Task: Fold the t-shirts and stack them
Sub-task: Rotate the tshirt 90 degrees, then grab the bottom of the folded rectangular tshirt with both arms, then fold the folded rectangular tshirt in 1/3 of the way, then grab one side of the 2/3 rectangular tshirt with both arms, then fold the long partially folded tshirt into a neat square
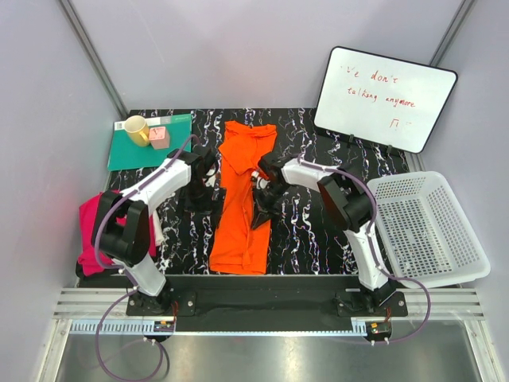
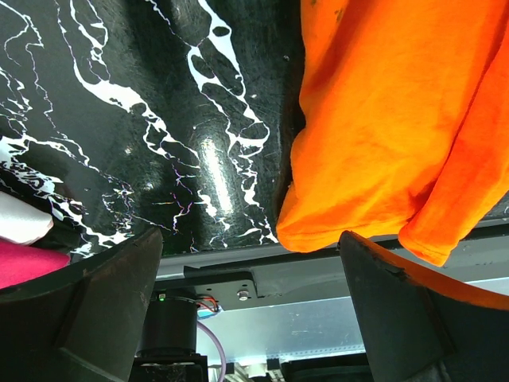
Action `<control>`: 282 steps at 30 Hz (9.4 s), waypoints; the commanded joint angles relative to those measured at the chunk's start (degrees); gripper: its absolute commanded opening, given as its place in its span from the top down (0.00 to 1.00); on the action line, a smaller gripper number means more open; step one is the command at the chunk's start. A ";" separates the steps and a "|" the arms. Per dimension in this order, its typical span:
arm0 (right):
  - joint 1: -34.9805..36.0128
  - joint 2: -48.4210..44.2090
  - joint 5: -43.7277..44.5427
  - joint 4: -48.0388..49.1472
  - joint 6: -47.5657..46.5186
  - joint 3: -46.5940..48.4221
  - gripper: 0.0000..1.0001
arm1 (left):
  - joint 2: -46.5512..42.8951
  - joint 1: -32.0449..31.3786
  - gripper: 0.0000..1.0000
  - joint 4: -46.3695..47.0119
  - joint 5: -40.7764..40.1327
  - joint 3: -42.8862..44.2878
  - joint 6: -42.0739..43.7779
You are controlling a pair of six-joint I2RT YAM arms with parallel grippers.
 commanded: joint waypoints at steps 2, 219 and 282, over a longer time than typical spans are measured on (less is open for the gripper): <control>2.96 2.53 -3.50 -0.80 0.14 6.48 1.00 | 0.65 0.32 0.01 0.94 -0.68 -0.25 1.20; -13.12 -12.51 8.72 25.38 19.91 -17.07 0.26 | 8.73 8.93 0.20 28.09 22.43 -3.24 -10.75; -20.15 19.30 5.01 3.15 4.01 47.34 0.98 | 32.96 9.10 0.94 27.39 25.67 42.09 -6.01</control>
